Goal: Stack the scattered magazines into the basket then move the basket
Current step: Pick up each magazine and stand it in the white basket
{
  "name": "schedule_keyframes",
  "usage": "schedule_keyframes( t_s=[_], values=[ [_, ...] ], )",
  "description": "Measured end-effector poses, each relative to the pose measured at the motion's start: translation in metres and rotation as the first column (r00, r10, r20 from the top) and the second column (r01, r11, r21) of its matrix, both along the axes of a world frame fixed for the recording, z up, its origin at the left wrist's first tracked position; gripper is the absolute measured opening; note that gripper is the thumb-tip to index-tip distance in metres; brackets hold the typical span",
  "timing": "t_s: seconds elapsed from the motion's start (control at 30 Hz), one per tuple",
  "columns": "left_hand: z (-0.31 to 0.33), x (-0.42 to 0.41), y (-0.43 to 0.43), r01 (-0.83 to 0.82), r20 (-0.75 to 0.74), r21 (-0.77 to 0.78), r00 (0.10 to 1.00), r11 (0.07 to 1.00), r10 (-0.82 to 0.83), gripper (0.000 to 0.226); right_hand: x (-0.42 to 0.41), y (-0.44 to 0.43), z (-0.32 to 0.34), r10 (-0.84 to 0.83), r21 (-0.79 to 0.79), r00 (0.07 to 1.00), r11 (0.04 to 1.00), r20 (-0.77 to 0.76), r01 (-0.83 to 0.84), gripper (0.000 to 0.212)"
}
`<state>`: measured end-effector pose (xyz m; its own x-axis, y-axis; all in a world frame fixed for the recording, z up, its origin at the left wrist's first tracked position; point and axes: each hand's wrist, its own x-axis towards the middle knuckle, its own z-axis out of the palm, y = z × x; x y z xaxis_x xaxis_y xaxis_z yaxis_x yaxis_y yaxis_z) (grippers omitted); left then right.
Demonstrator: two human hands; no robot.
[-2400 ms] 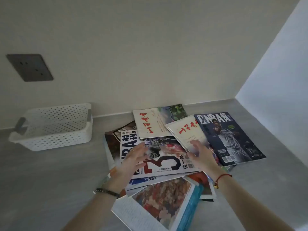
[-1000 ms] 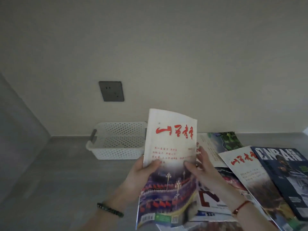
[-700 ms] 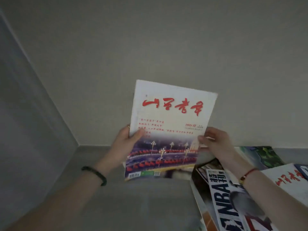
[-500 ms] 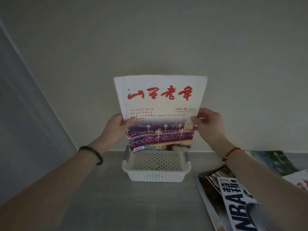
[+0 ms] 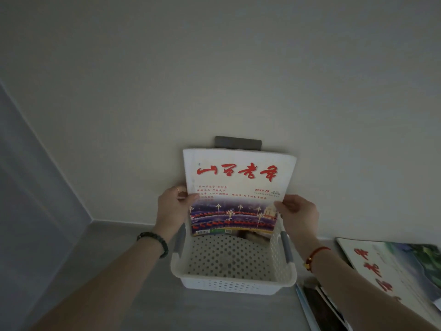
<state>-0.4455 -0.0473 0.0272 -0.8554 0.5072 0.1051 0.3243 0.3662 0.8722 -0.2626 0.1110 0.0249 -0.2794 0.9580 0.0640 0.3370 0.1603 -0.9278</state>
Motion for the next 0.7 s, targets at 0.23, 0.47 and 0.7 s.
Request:
schedule_keyframes(
  t_s=[0.23, 0.47, 0.7],
  values=[
    [-0.004, -0.005, 0.009, -0.08, 0.049, 0.052, 0.996, 0.995, 0.078, 0.016, -0.007, 0.01, -0.008, -0.036, -0.081, 0.999, 0.996, -0.031, 0.034, 0.019],
    [-0.004, 0.004, -0.006, -0.12, 0.102, 0.097, 0.989, 0.988, 0.11, 0.025, 0.013, 0.007, 0.0, 0.043, -0.122, 0.999, 0.992, -0.015, -0.045, 0.026],
    [0.006, 0.035, -0.04, -0.153, 0.174, 0.1, 0.976, 0.983, 0.134, 0.032, 0.108, 0.002, 0.015, 0.105, -0.102, 0.994, 0.989, -0.041, -0.109, 0.015]
  ],
)
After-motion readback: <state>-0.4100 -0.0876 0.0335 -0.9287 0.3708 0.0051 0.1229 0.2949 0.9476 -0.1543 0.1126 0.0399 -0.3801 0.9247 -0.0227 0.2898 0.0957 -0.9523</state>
